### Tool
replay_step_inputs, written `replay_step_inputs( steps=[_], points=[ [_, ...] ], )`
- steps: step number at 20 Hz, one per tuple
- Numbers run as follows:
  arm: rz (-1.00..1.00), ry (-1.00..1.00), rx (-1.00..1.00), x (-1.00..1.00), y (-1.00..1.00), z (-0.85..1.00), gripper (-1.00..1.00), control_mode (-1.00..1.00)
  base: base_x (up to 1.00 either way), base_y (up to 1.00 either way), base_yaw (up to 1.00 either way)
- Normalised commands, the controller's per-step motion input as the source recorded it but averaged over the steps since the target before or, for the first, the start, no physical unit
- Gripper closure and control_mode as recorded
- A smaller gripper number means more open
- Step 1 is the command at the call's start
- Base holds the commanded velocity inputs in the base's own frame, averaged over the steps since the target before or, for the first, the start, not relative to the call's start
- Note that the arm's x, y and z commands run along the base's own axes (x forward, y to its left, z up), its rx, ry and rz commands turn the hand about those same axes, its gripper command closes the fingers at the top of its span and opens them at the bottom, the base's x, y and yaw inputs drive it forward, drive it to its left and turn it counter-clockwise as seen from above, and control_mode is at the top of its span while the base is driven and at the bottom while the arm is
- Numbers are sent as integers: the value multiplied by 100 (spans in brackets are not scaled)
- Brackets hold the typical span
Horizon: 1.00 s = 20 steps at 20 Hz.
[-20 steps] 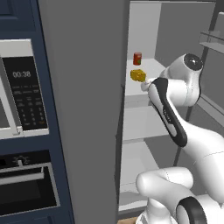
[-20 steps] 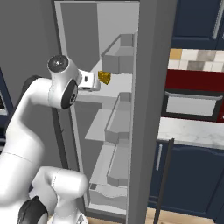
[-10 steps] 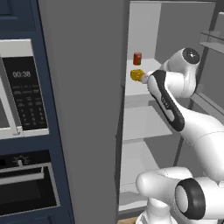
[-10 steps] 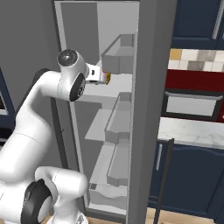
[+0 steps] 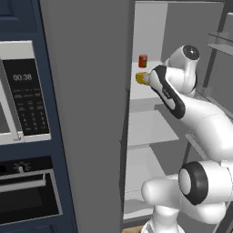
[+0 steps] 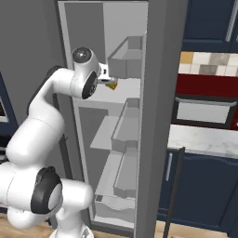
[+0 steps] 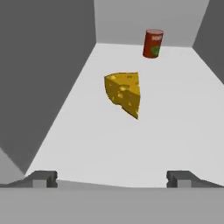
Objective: Pick the cheese from the fridge and the cheese grater from the cabinet and place them next to the salad bowl.
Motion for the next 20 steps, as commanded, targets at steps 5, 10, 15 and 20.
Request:
replay_step_inputs(
  steps=[5,10,15,20],
  points=[
    [6,0,0,41,-2,-1,-100,-100,0,0,0],
    [7,0,-2,32,-1,-11,-100,-100,0,0,0],
    [11,0,-4,32,-7,-10,-100,-100,0,0,0],
    [13,0,-6,26,-11,-3,-100,-100,0,0,0]
  ],
)
